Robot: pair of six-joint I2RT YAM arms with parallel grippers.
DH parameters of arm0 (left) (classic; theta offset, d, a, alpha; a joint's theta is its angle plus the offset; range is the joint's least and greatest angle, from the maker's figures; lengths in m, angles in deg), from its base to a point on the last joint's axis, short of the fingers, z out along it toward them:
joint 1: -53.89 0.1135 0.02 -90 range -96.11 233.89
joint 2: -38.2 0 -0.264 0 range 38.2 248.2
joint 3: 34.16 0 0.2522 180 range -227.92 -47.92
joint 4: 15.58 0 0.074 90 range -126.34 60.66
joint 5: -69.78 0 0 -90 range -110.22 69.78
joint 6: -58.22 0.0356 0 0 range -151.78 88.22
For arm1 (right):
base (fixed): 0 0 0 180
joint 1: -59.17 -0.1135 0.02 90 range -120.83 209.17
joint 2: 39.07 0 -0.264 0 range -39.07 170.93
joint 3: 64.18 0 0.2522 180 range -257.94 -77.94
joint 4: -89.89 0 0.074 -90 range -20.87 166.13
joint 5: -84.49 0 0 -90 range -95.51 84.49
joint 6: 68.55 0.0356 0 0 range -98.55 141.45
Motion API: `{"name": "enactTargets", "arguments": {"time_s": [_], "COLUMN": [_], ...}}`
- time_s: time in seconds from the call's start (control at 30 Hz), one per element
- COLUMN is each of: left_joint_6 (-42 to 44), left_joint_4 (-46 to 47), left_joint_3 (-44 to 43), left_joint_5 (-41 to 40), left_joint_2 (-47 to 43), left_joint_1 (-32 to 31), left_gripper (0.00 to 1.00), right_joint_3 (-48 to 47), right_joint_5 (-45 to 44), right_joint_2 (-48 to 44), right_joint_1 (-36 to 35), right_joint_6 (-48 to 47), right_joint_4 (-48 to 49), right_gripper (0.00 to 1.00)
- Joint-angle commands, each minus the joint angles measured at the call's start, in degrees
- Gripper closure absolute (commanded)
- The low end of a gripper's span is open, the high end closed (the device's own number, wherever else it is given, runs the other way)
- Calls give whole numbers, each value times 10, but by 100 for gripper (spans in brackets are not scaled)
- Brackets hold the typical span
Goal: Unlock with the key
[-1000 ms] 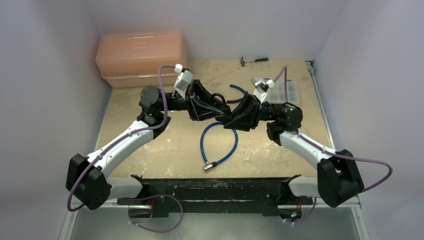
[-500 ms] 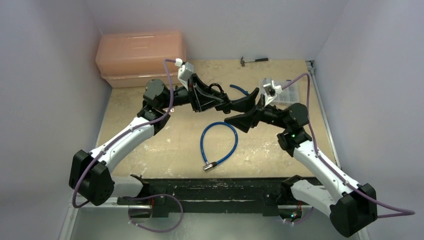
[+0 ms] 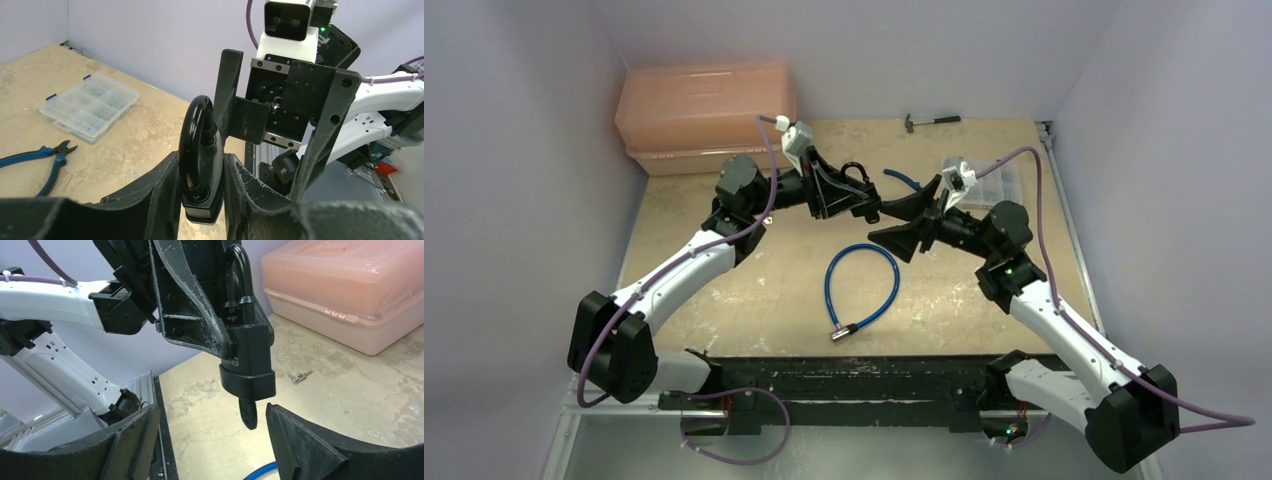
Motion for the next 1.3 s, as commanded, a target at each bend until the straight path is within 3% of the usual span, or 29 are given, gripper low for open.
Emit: {"name": "enactTargets", "arguments": {"time_s": [0.0,0.43,1.03,1.13,1.27], "left_joint_6": [-27,-83,-135,-126,-119], "left_joint_4": [87,168,226,214,205], "left_joint_3": [-4,6,9,7,6], "left_joint_5": [0,41,59,59,58], "left_joint_2": [-11,-8,11,11,12], "left_joint_1": [3,3,2,2,2], "left_gripper": [100,100,100,100,100], "right_joint_3": [-41,-73,-68,-66,-66], "right_joint_5": [-20,-48,22,35,55], "right_joint_2": [8,41,79,92,110], "right_joint_1": [-2,-2,-2,-2,-2], "right_joint_6": [-11,-1,61,83,106], "right_joint_4": [6,2,118,154,191], "right_gripper": [14,15,38,47,71]}}
